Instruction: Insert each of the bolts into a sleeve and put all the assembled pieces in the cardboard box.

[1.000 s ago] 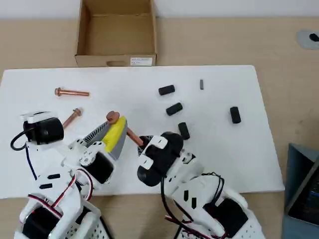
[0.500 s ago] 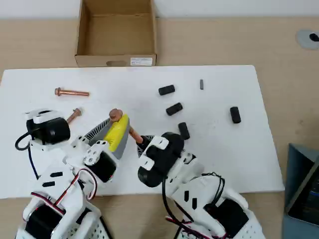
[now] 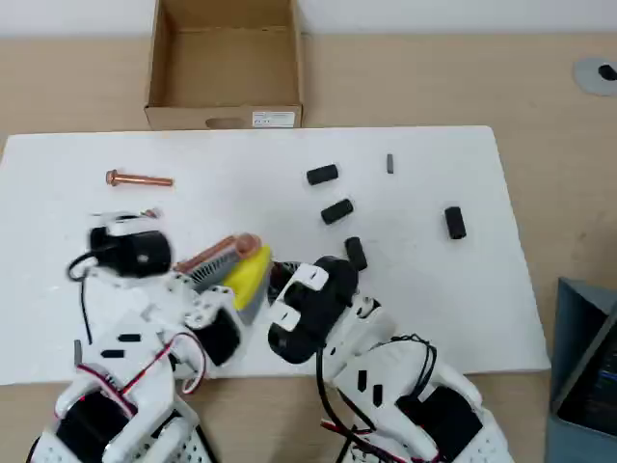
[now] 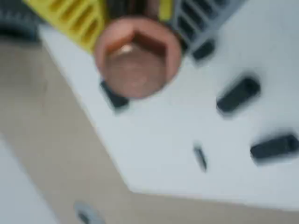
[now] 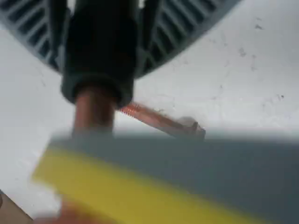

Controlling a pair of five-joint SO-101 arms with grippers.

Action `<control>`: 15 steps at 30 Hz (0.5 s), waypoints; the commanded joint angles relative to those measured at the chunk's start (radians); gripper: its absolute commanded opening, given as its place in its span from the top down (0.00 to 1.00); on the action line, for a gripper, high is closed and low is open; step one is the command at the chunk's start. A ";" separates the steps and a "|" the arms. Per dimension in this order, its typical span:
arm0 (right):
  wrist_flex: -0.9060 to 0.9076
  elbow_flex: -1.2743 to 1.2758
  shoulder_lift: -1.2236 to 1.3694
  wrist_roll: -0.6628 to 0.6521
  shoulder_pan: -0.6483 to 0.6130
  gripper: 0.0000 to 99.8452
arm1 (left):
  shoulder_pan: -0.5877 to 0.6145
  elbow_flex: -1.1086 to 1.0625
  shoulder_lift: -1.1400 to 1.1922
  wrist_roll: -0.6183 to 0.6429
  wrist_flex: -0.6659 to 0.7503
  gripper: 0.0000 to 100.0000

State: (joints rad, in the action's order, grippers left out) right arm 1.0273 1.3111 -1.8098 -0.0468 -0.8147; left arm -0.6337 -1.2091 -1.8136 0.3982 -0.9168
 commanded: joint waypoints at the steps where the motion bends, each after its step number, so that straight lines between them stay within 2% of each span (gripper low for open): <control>1: -0.021 -0.002 -0.041 0.002 -0.012 0.99 | -0.048 0.006 -0.007 0.000 -0.034 1.00; 7: -0.021 -0.001 -0.041 0.002 -0.012 0.99 | -0.133 -0.023 -0.007 -0.020 -0.104 1.00; 12: -0.021 -0.001 -0.041 0.002 -0.012 0.99 | -0.141 -0.034 -0.007 -0.021 -0.117 1.00; 15: -0.021 -0.001 -0.041 0.002 -0.012 0.99 | -0.140 -0.034 -0.007 -0.021 -0.117 0.95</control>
State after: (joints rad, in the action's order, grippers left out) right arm 1.0319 1.3203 -1.8098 -0.0483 -0.8224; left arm -0.7058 -1.2413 -1.8213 0.3798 -1.0134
